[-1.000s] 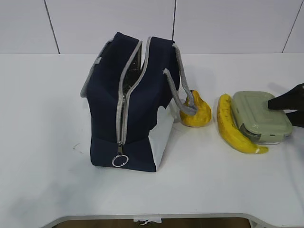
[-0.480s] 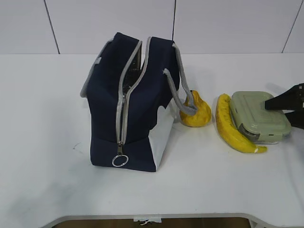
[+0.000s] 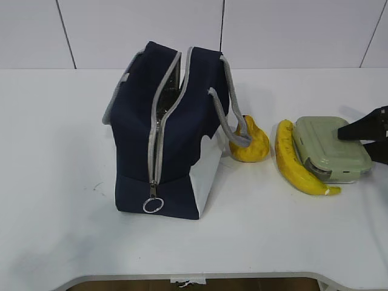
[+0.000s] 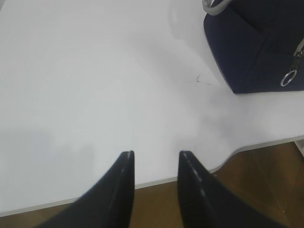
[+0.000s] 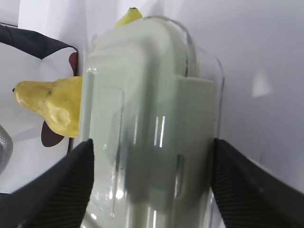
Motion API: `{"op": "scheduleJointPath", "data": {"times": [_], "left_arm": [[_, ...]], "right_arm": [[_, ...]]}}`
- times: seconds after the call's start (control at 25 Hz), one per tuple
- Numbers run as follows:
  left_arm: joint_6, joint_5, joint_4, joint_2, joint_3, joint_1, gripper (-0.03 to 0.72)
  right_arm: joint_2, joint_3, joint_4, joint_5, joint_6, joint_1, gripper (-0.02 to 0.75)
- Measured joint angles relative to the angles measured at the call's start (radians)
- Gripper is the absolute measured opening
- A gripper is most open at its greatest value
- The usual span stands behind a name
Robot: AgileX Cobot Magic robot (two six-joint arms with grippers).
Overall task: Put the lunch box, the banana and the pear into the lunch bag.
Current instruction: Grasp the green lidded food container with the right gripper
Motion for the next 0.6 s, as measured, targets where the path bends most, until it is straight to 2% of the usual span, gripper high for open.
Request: {"op": "scheduleJointPath", "data": {"times": [0.44,0.6], "left_arm": [[0.000,0.000,0.000,0.000,0.000,0.000,0.239],[0.000,0.000,0.000,0.000,0.000,0.000,0.239]], "right_arm": [[0.000,0.000,0.001,-0.004,-0.002,0.002,0.581],[0.002,0.000,0.001,-0.006,-0.002,0.002,0.528]]}}
